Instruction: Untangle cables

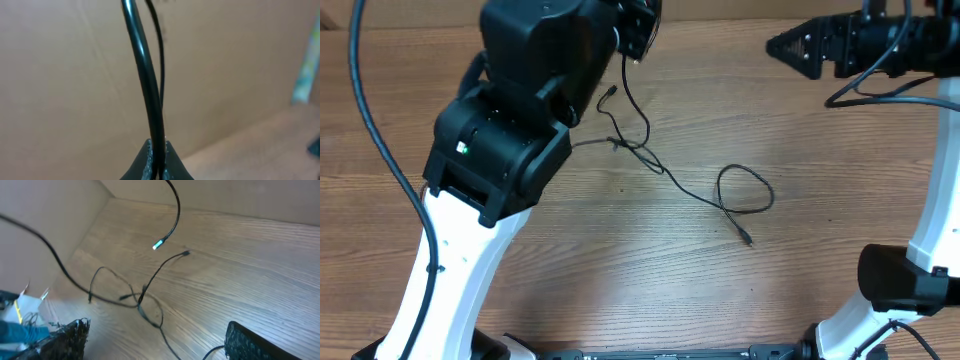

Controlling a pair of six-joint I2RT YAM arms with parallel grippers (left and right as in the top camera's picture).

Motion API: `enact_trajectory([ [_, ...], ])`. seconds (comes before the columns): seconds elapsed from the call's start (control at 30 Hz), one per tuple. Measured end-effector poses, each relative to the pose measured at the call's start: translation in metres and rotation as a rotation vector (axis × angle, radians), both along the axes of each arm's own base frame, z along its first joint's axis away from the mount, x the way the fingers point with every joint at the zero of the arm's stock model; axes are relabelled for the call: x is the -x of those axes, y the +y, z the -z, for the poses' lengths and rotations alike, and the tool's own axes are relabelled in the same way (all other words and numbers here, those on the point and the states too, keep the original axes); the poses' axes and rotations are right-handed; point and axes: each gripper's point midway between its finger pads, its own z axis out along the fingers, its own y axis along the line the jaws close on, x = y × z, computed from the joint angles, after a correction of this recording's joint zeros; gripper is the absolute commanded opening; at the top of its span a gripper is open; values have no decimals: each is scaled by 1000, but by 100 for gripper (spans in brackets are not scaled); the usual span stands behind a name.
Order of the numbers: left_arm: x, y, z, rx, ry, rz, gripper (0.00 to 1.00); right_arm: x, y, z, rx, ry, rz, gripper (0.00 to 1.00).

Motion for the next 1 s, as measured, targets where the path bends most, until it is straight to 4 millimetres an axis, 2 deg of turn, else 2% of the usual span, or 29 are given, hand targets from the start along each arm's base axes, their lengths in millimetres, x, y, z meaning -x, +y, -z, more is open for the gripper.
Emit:
enact_trajectory([
  [0.07,-2,4,-8,50,-16,-15,4,0,8,3,0,0,-22,86],
  [0.23,-4,7,-15,142,-16,-28,4,2,47,18,-5,13,-125,86],
  [0.4,-4,7,-22,214,-18,-29,4,6,93,49,-7,46,-243,87],
  [0.53,-5,10,-23,252,-13,-46,4,9,125,88,-7,81,-322,89],
  [0.67,-7,16,-21,262,-4,-80,4,19,152,136,2,135,-388,91],
  [0.83,-9,22,-17,266,8,-121,4,56,196,195,21,194,-509,93],
  [1.0,-9,25,-16,264,12,-142,4,92,225,237,77,217,-595,91],
])
